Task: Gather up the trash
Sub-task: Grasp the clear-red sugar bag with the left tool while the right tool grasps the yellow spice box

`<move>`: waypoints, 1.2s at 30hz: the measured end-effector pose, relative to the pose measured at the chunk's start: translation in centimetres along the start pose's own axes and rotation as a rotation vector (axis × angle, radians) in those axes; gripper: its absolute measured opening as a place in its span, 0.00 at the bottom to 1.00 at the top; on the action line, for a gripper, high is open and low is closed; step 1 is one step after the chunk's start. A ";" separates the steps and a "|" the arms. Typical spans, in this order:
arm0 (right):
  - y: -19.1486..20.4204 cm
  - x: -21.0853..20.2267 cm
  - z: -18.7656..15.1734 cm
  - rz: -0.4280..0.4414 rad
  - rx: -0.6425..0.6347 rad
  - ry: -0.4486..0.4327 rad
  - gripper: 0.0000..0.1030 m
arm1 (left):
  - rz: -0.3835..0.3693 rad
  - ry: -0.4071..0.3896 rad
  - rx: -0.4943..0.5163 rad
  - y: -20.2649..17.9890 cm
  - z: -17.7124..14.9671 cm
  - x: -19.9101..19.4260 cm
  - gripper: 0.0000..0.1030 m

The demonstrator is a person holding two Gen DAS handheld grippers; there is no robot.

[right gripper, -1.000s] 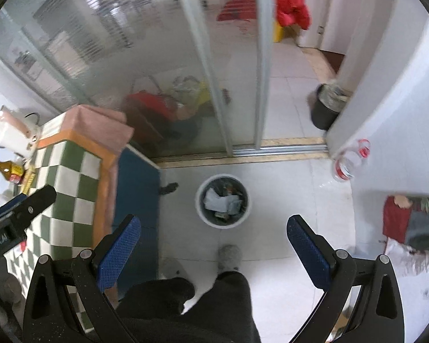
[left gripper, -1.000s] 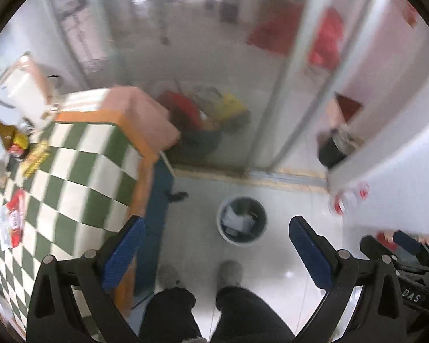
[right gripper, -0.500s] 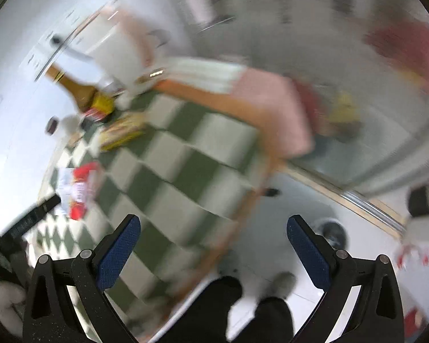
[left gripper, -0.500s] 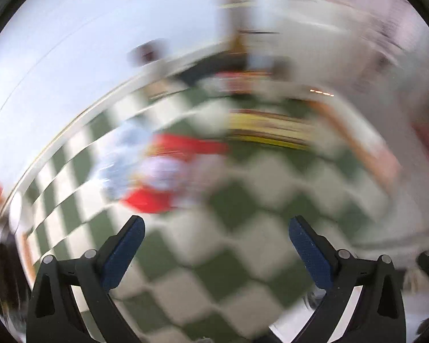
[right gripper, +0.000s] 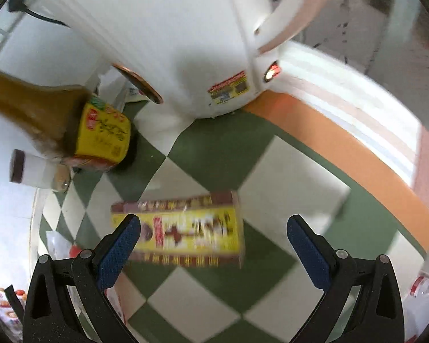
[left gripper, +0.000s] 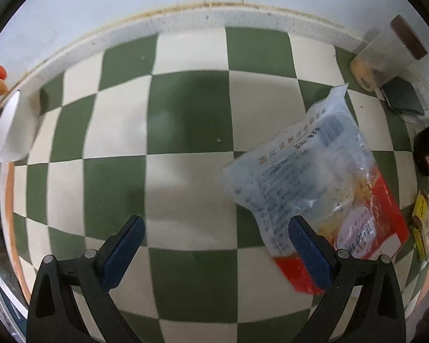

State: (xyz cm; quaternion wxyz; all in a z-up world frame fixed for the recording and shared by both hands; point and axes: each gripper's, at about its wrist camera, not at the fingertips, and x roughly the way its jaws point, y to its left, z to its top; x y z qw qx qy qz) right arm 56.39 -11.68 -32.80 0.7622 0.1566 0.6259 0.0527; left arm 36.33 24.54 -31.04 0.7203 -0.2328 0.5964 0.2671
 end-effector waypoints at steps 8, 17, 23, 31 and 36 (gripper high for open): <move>3.5 -1.6 -4.4 0.173 -0.174 0.167 0.85 | -0.061 0.018 0.028 -0.3 0.9 1.7 0.99; 11.7 2.4 -2.8 -0.189 -0.720 0.121 0.95 | -0.052 -0.065 0.121 -1.7 1.2 1.5 0.88; 12.9 5.3 -3.2 -0.205 -0.738 0.128 0.79 | -0.060 -0.114 0.217 -3.2 1.0 0.5 0.29; 10.6 2.9 -4.1 -0.118 -0.588 0.070 0.66 | -0.103 -0.241 0.270 -1.3 0.6 -4.3 0.00; 8.9 0.3 -5.3 -0.068 -0.480 0.013 0.65 | -0.144 -0.319 0.304 -1.8 -0.2 -8.8 0.00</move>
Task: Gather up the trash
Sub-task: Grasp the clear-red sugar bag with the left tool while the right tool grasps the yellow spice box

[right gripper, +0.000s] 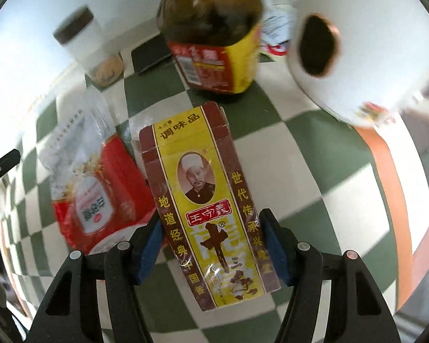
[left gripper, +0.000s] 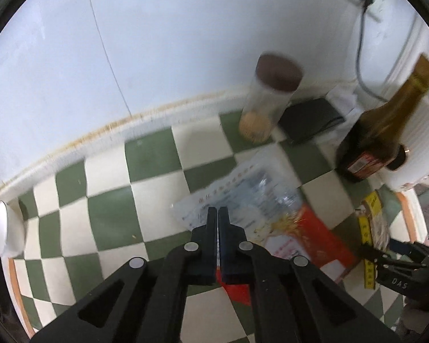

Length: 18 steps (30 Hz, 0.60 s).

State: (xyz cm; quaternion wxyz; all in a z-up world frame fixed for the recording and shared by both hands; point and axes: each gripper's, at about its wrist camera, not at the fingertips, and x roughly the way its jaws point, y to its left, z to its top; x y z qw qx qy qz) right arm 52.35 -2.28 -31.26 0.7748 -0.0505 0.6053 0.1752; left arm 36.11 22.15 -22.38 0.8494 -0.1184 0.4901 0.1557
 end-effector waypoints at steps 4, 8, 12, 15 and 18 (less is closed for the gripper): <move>-1.1 -1.2 -1.0 0.045 0.074 -0.018 0.65 | -0.075 0.038 -0.084 1.9 -0.4 0.1 0.06; 1.7 -1.5 -1.2 0.039 -0.023 -0.006 0.65 | -0.118 0.168 -0.213 2.8 -2.2 2.9 0.27; 4.0 0.6 -0.9 0.018 -0.078 0.037 0.65 | -0.248 0.232 -0.372 5.6 -4.4 5.8 0.37; 6.0 2.1 -0.8 -0.043 -0.140 0.047 0.64 | -0.315 0.153 -0.407 6.3 -4.0 5.7 0.62; 6.0 2.2 -0.7 -0.043 -0.150 0.053 0.64 | -0.300 0.125 -0.367 5.1 -2.7 6.8 0.74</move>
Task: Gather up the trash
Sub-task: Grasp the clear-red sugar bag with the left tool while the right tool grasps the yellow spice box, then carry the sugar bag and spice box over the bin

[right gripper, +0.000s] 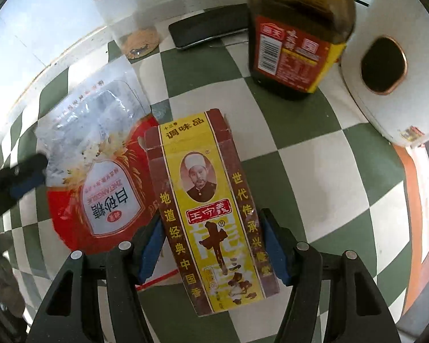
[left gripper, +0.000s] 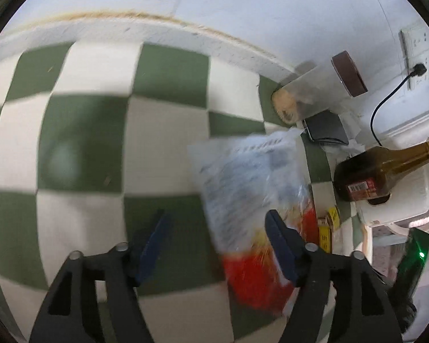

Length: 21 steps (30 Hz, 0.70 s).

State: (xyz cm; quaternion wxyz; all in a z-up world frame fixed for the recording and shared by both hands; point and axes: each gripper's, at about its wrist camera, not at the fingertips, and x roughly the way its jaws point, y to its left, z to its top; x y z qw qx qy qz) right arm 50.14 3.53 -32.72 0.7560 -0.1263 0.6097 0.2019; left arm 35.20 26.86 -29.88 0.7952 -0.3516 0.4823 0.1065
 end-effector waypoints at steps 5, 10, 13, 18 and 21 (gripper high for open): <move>-0.3 0.1 0.0 0.010 0.011 0.002 0.64 | 0.036 -0.016 0.069 -3.0 2.0 2.7 0.74; -0.2 0.2 0.5 0.040 0.040 0.001 0.63 | 0.090 -0.066 0.177 -5.3 2.0 2.3 0.22; -1.3 -0.5 -0.2 0.068 0.089 -0.014 0.63 | 0.101 -0.125 0.248 -6.9 1.3 0.1 0.19; -4.6 -4.2 -3.4 0.115 0.214 -0.086 0.63 | 0.079 -0.220 0.329 -9.7 -0.2 -5.7 0.17; -6.5 -7.0 -6.0 0.136 0.285 -0.139 0.63 | 0.063 -0.264 0.376 -11.4 -1.4 -8.8 0.17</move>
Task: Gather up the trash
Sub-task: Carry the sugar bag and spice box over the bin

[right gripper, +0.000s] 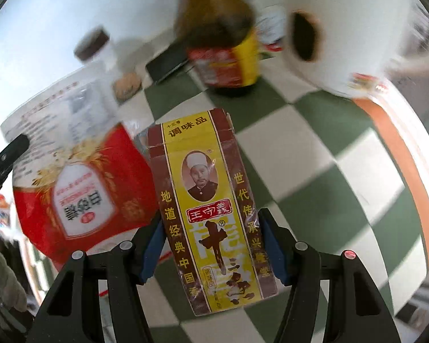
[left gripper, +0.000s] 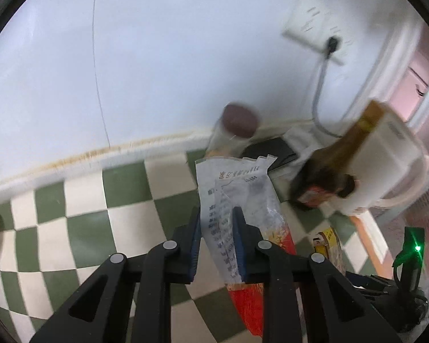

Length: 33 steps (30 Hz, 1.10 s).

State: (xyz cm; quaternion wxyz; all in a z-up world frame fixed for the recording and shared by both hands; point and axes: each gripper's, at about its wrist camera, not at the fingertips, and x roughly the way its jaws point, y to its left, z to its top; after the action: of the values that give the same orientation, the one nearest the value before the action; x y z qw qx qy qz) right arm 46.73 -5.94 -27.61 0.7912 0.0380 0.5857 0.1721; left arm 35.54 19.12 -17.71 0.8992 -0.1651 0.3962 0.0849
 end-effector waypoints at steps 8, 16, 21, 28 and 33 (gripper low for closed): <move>-8.2 -10.9 -7.6 -0.015 0.173 -0.146 0.63 | -0.092 -0.066 0.140 -9.5 -1.8 -7.8 0.17; -23.8 -21.1 -24.3 -0.168 0.476 -0.236 0.63 | -0.295 0.058 0.412 -27.2 -11.1 -9.8 0.17; -33.6 -23.2 -38.1 -0.274 0.738 -0.199 0.63 | -0.397 0.195 0.602 -37.9 -20.8 -7.7 0.17; -44.1 -16.7 -54.9 -0.297 1.019 -0.088 0.62 | -0.431 0.464 0.848 -48.1 -40.7 1.2 0.08; -49.2 -7.0 -62.0 -0.259 1.119 -0.030 0.62 | -0.419 0.631 0.882 -50.1 -52.1 9.3 0.05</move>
State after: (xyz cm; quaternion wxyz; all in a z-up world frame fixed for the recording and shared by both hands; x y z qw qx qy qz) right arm -2.11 -63.11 -53.36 0.6733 0.3811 0.5763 -0.2630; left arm 20.32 -46.27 -46.05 0.7191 0.1331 0.6016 -0.3213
